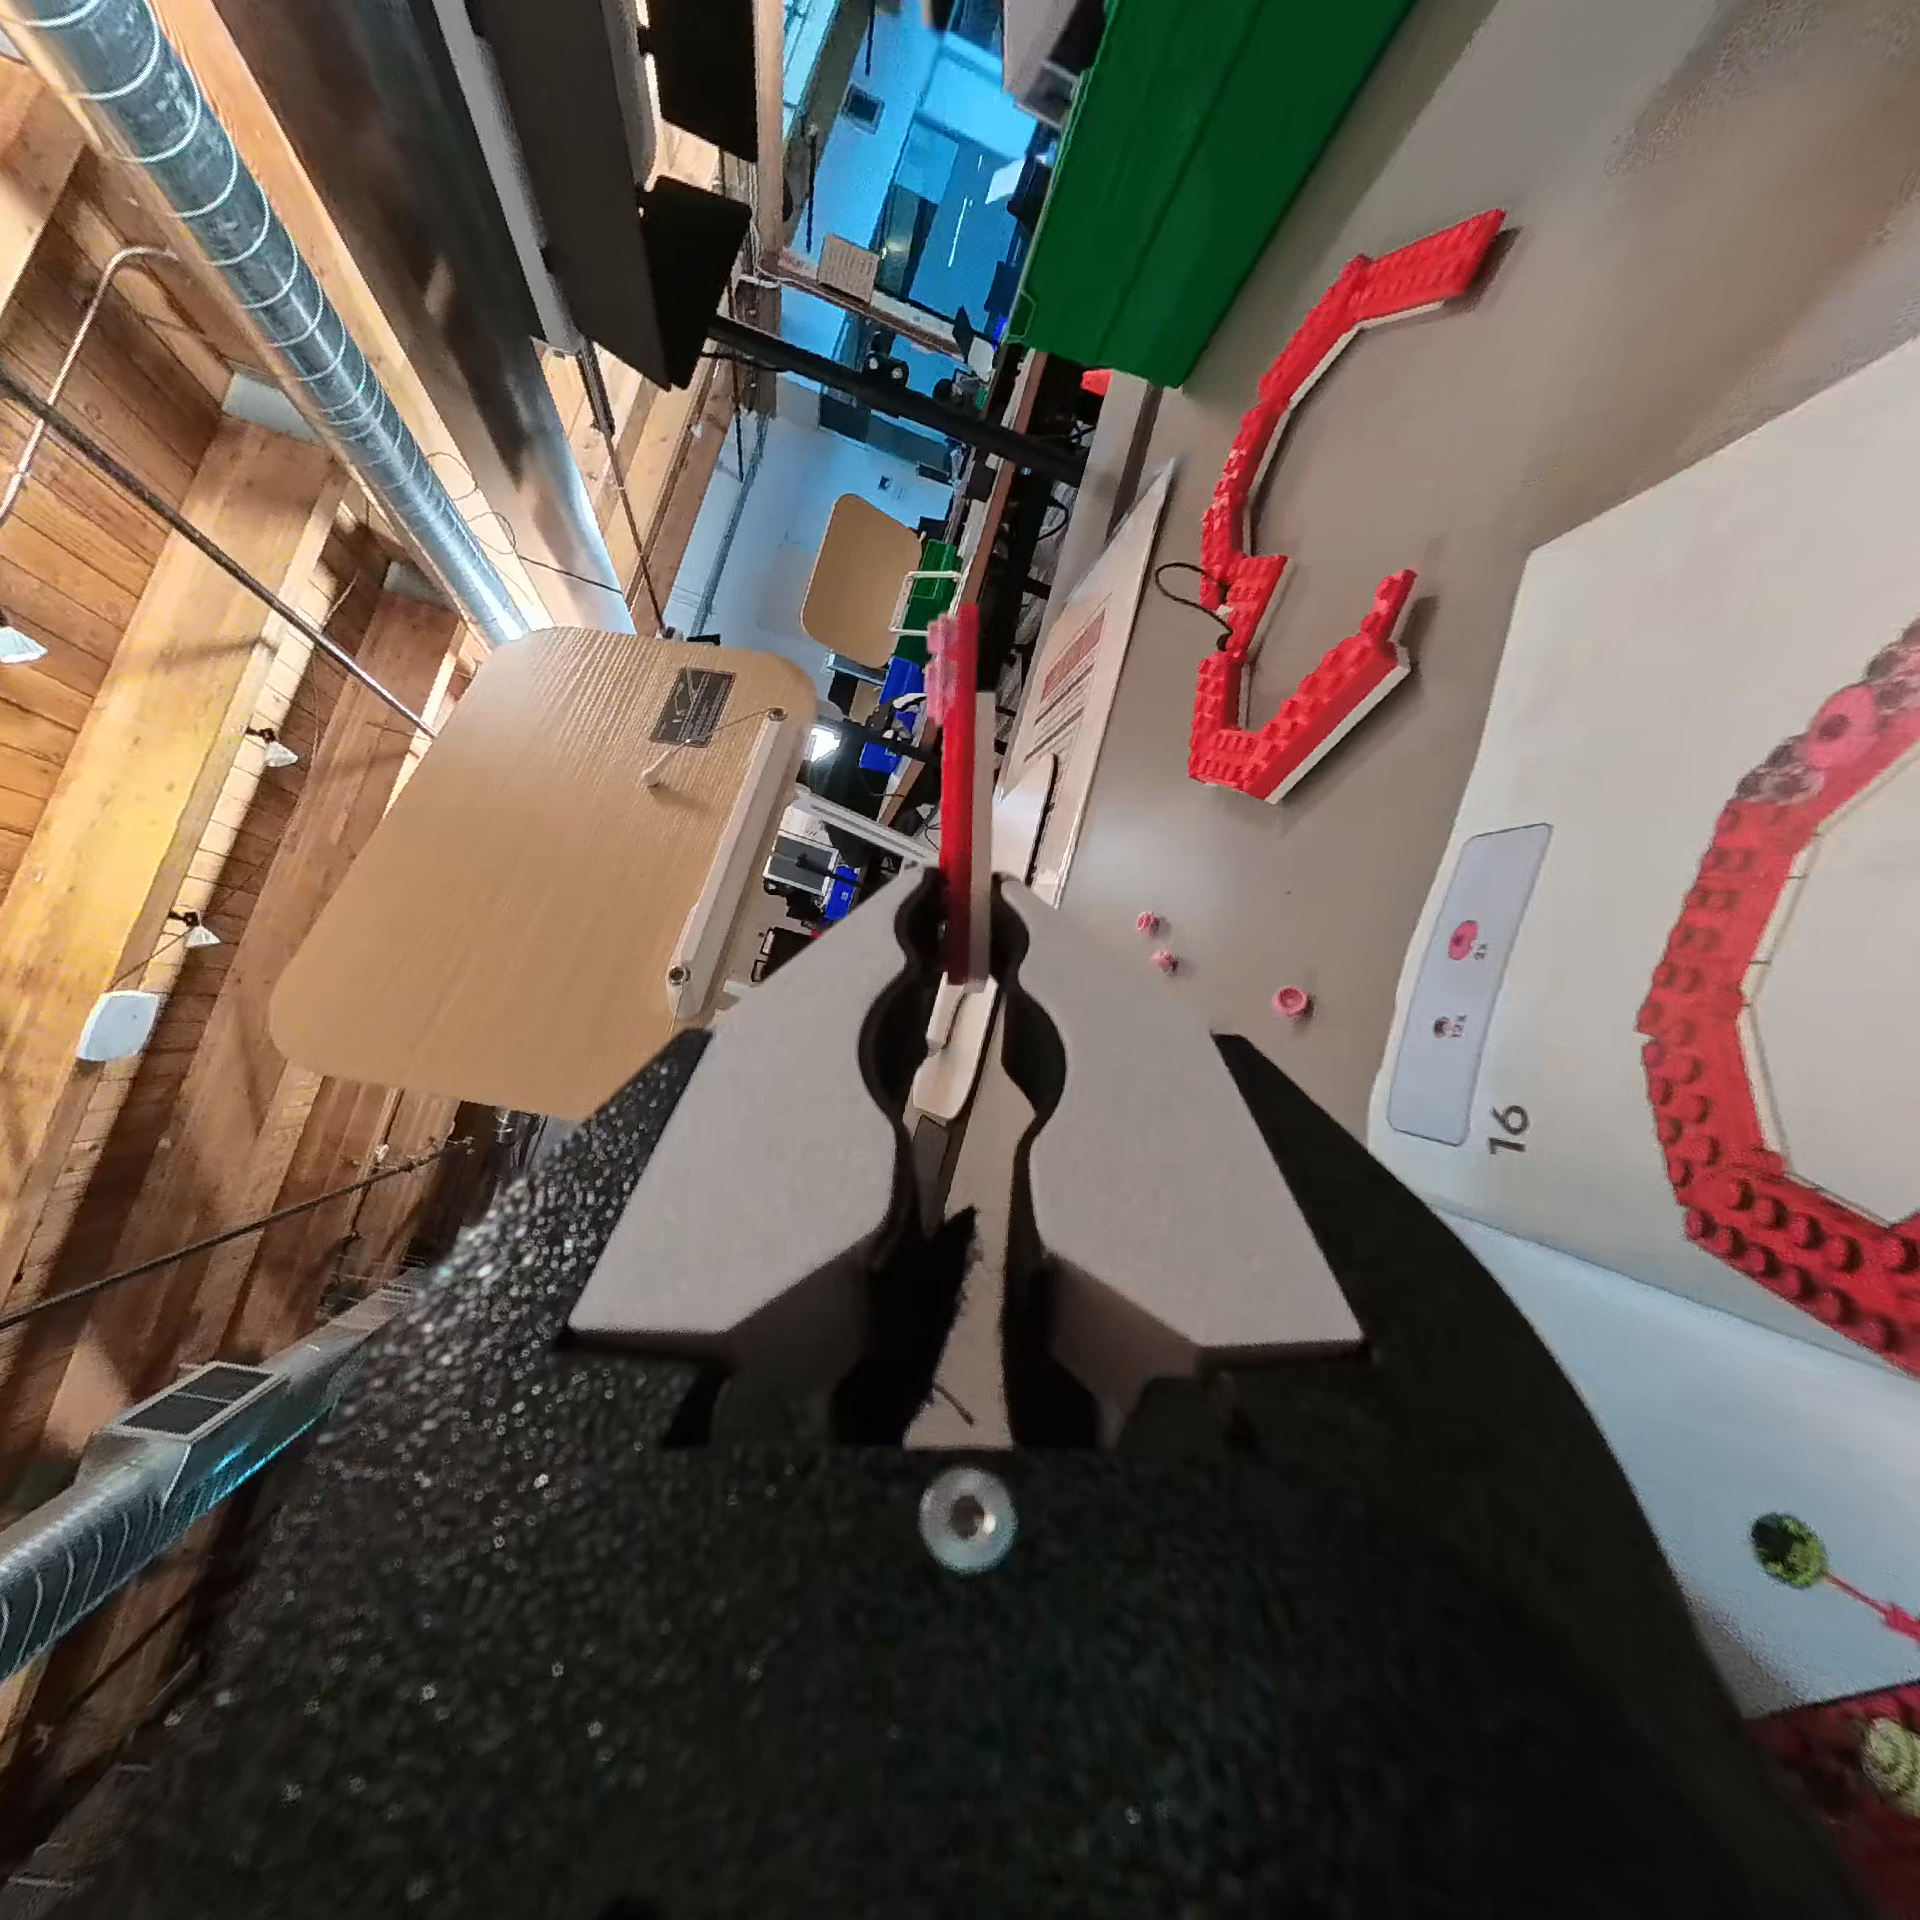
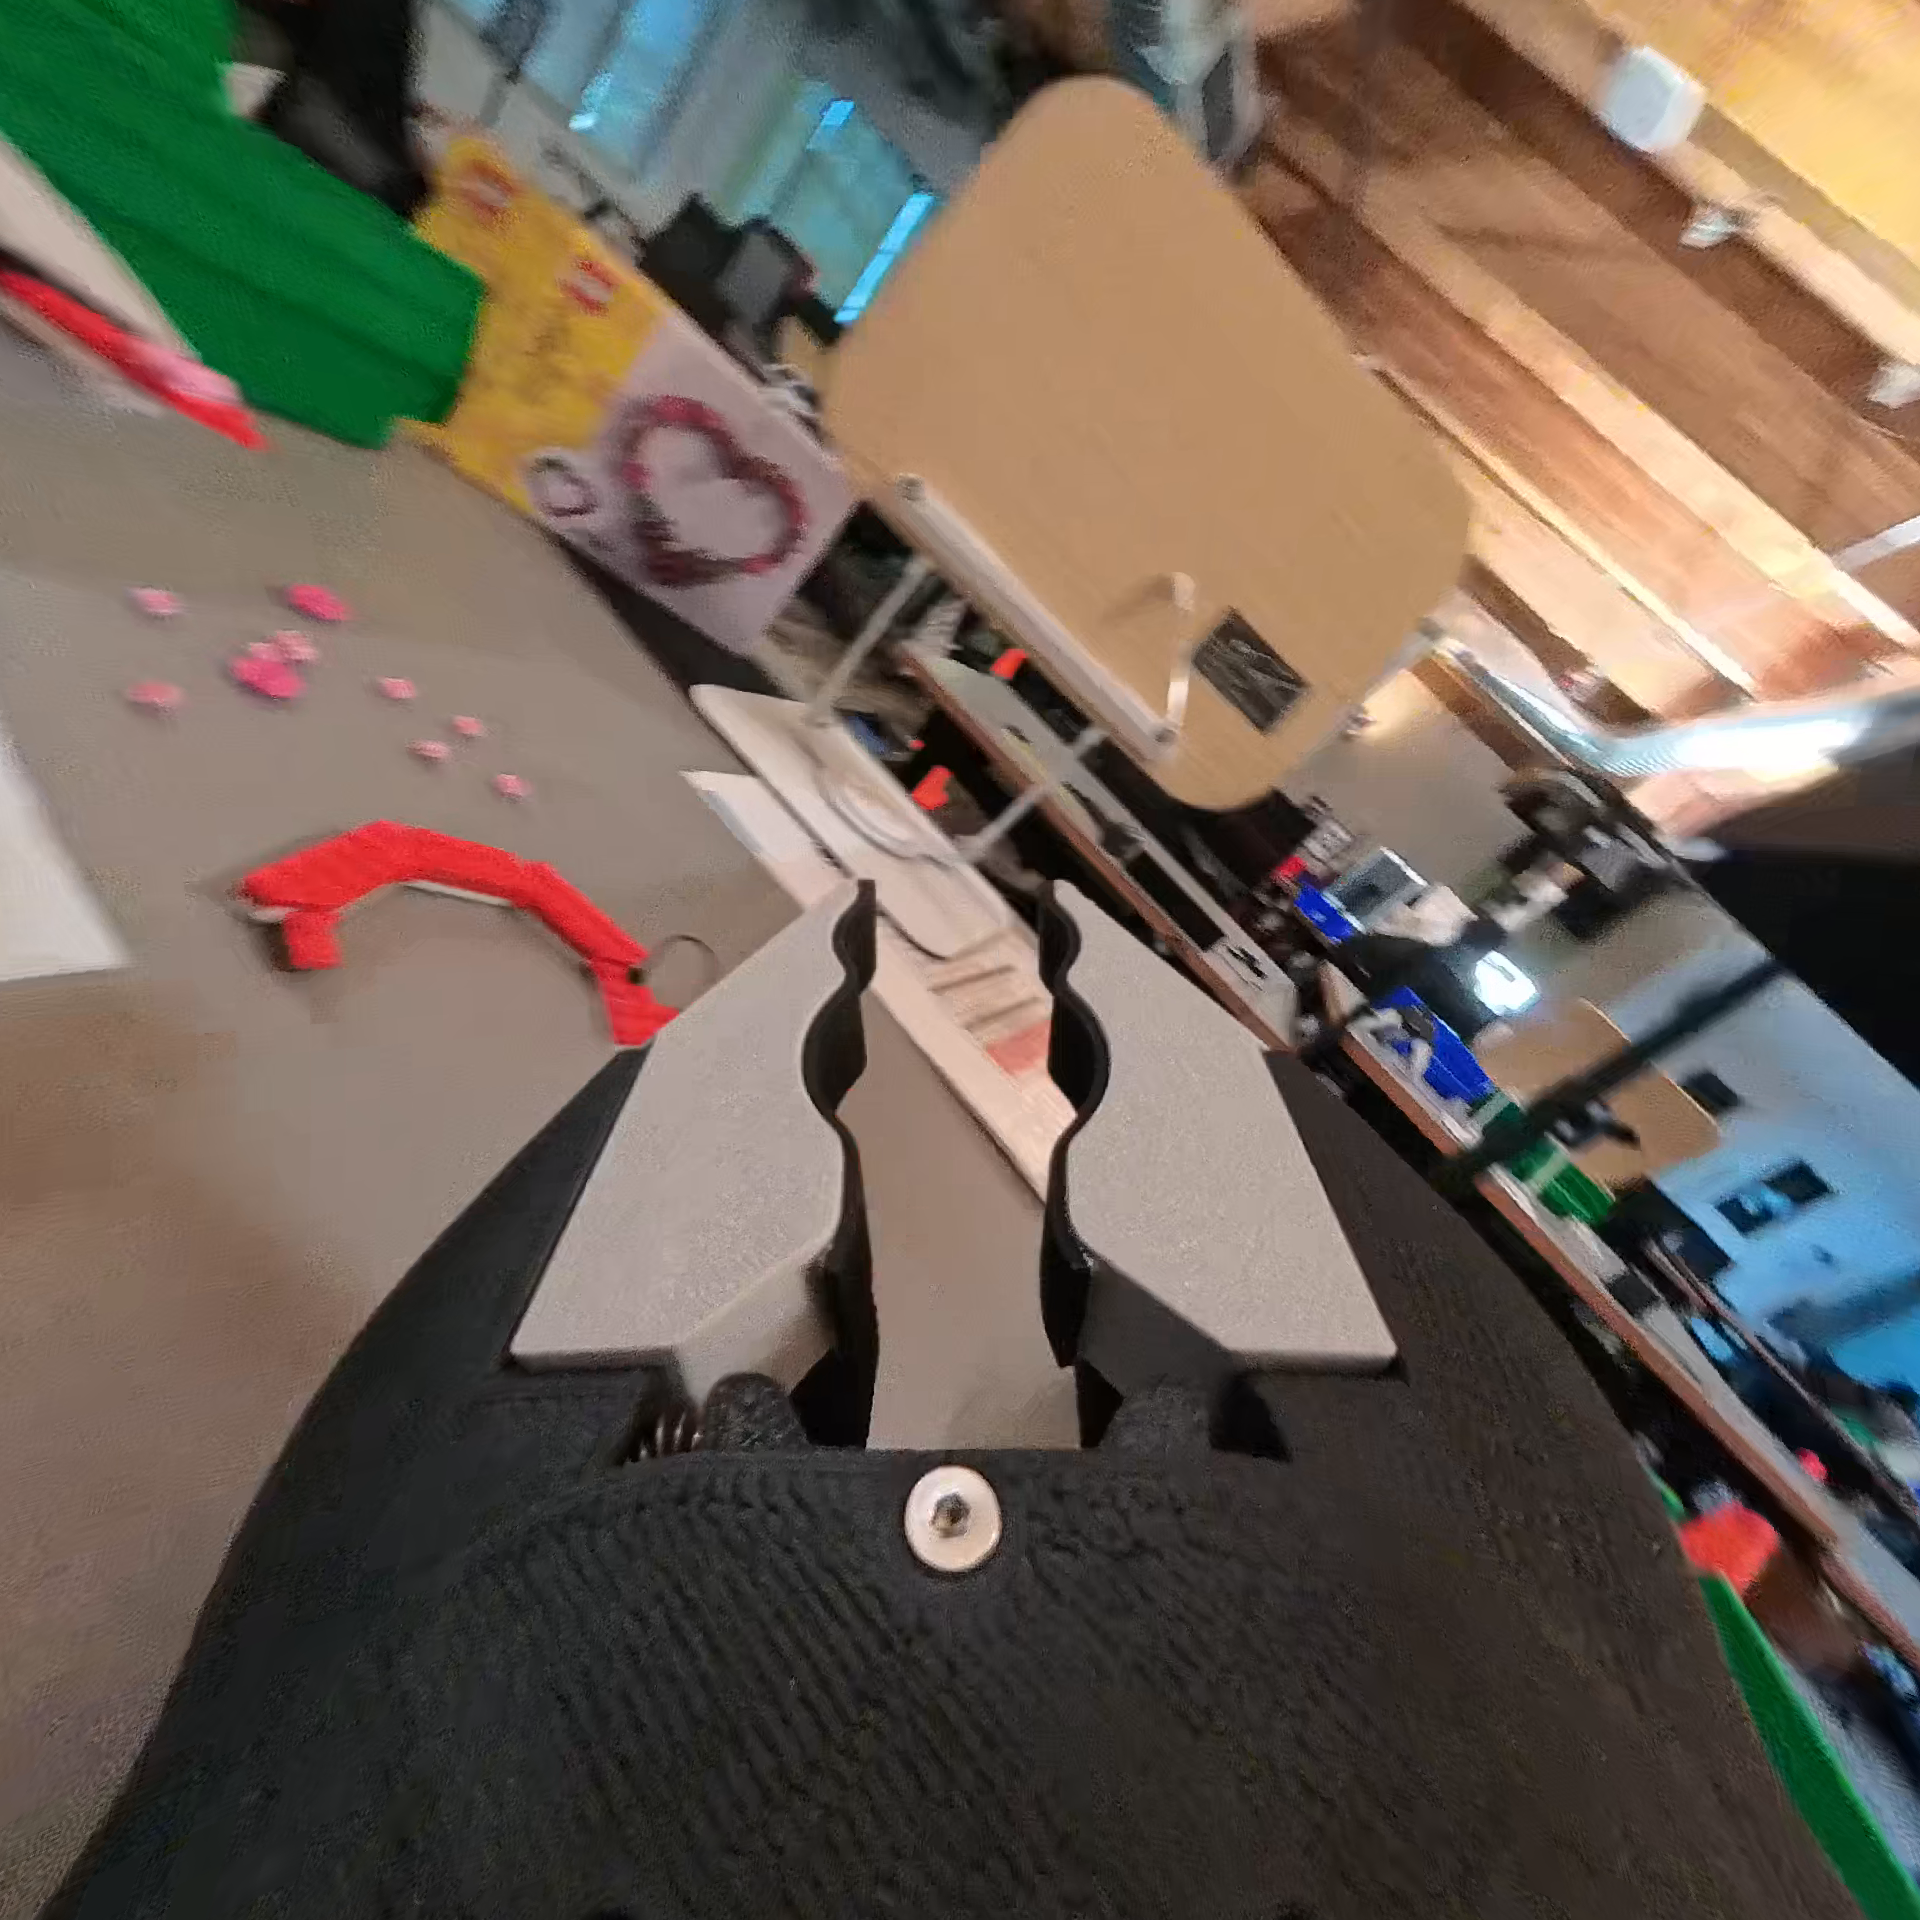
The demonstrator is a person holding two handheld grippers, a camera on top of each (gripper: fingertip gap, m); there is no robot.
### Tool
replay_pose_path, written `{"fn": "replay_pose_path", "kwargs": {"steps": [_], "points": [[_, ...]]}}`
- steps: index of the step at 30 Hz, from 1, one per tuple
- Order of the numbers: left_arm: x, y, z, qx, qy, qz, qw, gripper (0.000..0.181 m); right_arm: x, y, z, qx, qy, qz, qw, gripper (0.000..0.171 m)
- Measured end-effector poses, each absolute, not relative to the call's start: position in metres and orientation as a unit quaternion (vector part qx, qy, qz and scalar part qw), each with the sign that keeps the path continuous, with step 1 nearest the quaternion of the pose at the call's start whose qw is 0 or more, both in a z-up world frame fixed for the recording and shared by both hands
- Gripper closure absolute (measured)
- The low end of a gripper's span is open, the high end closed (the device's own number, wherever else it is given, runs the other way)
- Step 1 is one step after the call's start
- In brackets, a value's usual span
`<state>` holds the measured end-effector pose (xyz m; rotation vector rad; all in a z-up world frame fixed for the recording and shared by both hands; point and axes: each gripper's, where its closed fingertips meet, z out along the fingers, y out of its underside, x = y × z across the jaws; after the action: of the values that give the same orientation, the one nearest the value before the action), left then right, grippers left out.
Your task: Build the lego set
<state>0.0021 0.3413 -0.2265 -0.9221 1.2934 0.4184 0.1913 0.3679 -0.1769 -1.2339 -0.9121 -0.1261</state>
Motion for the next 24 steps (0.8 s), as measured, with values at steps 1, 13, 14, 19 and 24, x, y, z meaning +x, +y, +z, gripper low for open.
{"fn": "replay_pose_path", "kwargs": {"steps": [1,13,14,19,24], "points": [[0.002,0.342,-0.227,-0.411,0.576,0.187,0.681,0.176,0.207,0.371,-0.175,-0.560,-0.386,-0.063,0.730,0.142],[0.007,0.332,-0.230,-0.343,0.609,0.246,0.671,0.177,0.235,0.378,-0.188,-0.569,-0.336,-0.044,0.750,0.141],[0.009,0.331,-0.231,-0.334,0.615,0.253,0.668,0.177,0.228,0.375,-0.188,-0.563,-0.352,-0.032,0.747,0.140],[0.021,0.317,-0.247,-0.284,0.664,0.262,0.641,0.176,0.142,0.324,-0.210,-0.569,-0.537,0.218,0.583,0.128],[0.030,0.307,-0.256,-0.263,0.689,0.255,0.626,0.176,0.089,0.339,-0.226,-0.626,-0.592,0.245,0.445,0.135]]}}
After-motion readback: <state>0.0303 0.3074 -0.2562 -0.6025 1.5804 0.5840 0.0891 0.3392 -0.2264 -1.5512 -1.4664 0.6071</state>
